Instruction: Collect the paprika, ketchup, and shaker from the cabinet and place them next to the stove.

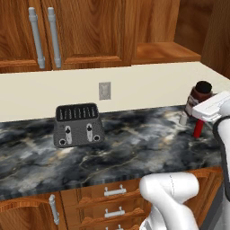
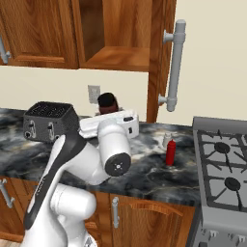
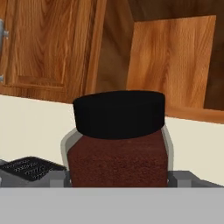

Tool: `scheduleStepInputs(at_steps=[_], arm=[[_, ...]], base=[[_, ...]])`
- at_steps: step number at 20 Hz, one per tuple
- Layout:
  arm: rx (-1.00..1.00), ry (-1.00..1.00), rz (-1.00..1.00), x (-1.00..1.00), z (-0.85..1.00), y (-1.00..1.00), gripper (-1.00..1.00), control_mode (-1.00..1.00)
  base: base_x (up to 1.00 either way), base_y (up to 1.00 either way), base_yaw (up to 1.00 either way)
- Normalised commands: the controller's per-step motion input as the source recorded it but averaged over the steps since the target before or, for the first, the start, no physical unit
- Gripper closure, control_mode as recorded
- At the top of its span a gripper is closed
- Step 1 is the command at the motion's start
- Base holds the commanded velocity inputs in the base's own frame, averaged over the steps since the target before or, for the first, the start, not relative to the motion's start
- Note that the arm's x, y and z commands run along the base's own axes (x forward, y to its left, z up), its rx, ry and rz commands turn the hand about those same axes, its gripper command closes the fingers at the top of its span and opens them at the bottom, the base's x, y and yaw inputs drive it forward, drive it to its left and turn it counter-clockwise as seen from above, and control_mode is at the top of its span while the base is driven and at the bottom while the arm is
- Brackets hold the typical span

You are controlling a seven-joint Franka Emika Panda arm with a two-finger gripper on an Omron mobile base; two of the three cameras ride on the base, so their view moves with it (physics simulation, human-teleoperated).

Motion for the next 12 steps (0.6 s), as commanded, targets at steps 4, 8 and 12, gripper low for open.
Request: scheduleStepInputs(at_steps=[4,8,12], arm=[[0.00,0.00,0.00,-0.42,-0.60,-0.89,1.00,-1.00],[0.00,0.03,0.00,-0.09,-0.52,-0.75,1.00,-1.00],[0.00,0.05,0.00,0.00,-0.45,-0.71,1.00,-1.00]], base=[[0.00,0.00,0.00],[0.00,0.00,0.00],[0.00,0.00,0.00]])
